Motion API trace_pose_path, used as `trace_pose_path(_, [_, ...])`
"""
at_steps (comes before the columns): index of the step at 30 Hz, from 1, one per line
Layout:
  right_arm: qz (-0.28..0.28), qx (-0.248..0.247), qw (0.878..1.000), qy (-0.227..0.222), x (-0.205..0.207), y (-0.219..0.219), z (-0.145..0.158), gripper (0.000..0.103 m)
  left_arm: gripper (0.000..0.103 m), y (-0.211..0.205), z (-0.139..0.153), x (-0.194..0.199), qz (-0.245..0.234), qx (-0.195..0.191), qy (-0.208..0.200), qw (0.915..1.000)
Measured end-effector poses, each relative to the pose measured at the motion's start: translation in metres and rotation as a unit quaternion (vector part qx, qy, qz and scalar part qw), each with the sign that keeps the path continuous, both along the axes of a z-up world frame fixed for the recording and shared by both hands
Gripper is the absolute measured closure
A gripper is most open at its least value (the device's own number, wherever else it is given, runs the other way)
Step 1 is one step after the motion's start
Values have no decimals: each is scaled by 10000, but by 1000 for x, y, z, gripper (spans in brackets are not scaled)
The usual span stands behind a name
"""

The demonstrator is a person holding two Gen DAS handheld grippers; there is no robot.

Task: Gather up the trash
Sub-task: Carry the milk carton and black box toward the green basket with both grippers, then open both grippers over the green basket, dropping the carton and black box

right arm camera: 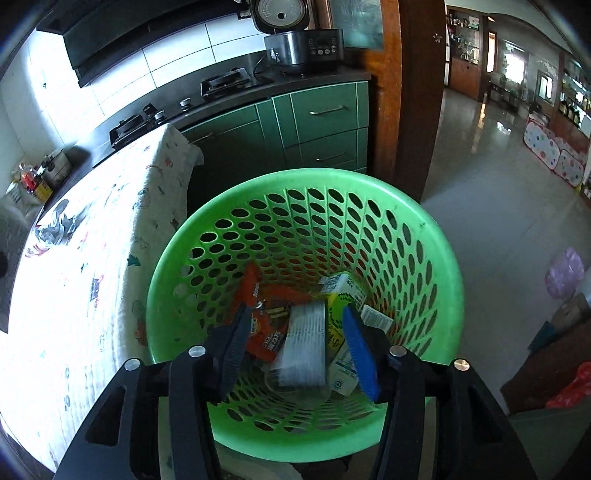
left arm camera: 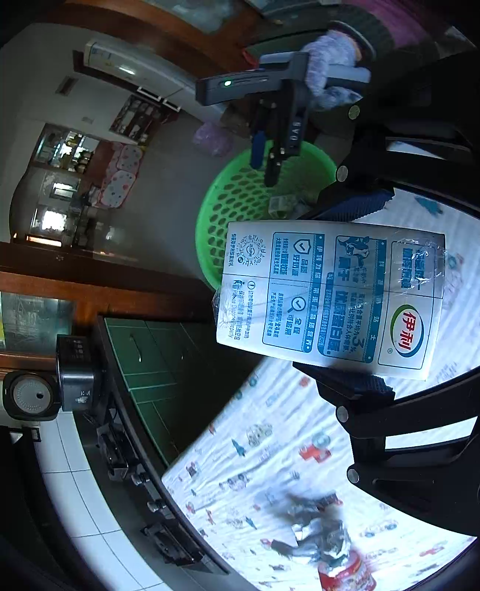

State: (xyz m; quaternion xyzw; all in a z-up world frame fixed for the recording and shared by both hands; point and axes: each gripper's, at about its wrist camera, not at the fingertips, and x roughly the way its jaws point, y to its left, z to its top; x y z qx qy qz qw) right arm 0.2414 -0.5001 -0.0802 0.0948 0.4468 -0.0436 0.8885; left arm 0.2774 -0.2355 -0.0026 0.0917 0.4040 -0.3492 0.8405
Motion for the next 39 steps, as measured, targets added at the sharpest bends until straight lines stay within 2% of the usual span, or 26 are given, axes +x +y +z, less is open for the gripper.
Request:
trace_pose_path(12, [86, 6, 9993, -359, -38, -7, 18, 37, 36, -70, -35, 29, 45, -178, 595, 9981])
trace_pose_path(20, [15, 122, 9989, -447, -53, -18, 18, 31, 36, -104, -60, 31, 26, 51, 698, 9975])
trace_pose_path(31, [60, 243, 9991, -340, -56, -19, 6, 30, 33, -121, -73, 32, -7, 58, 885, 9961])
trace_pose_path(39, [94, 188, 9990, -393, -57, -11, 13, 29, 29, -109, -59, 24, -23, -59, 741, 9972])
